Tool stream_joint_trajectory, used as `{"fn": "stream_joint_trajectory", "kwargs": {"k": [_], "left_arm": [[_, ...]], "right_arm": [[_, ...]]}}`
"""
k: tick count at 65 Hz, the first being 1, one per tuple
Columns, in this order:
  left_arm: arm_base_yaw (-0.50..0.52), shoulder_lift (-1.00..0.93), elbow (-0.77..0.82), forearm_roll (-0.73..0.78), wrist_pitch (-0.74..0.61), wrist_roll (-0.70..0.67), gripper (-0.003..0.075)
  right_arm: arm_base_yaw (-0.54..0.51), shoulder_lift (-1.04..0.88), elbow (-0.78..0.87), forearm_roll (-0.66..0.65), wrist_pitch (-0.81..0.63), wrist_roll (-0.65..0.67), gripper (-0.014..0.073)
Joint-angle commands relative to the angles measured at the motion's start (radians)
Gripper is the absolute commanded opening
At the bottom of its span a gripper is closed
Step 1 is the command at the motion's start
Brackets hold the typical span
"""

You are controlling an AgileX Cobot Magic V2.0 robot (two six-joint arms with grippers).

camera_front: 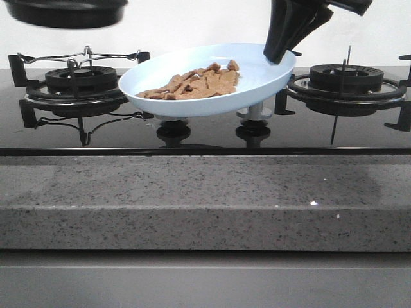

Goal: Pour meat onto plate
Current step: 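Return the empty pan to its burner with the left gripper and release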

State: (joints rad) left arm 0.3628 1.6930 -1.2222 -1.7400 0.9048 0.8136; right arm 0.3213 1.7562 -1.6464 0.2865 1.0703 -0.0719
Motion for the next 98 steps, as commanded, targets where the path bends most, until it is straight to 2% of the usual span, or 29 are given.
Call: {"fn": "stream_joint_trajectory", "kwargs": {"k": [1,26,52,58,72,79,88,98], "left_arm": [[-0.007,-0.002,-0.045,-0.124,0.056,-0.016,-0.0020],[-0.010,0.135,-0.139,-0.124,0.038,-0.016,-0.0020],[-0.038,0.147,-0.147,-0.124,0.046,-0.024,-0.0017],[-0.045,0.147,-0.147,-0.124,0.042,-0.036,0.0045],[-0.047,0.147,-0.147,-0.121,0.048,-0.036,0.0340],[-0.044,0.147,-0.147,-0.094,0.059,-0.036,0.0428],[-0.038,0.147,-0.147,-0.017,0.088,-0.038,0.0463],[-0.019,0.147,-0.147,0.097,0.144,-0.085,0.0464]], "right_arm": [[-0.001,-0.049,-0.023,0.031,-0.031,-0.006,-0.0069],[-0.001,-0.049,-0.023,0.031,-0.030,-0.006,-0.0069],[-0.001,-0.049,-0.023,0.031,-0.030,-0.006,-0.0069],[-0.001,-0.049,-0.023,0.031,-0.030,-0.006,-0.0069],[-0.001,-0.049,-0.023,0.031,-0.030,-0.006,-0.0069],[-0.001,-0.049,-0.023,0.031,-0.030,-0.006,-0.0069],[-0.001,-0.049,-0.023,0.031,-0.030,-0.006,-0.0069],[-0.001,-0.049,-0.023,0.031,-0.030,-0.006,-0.0069]]}}
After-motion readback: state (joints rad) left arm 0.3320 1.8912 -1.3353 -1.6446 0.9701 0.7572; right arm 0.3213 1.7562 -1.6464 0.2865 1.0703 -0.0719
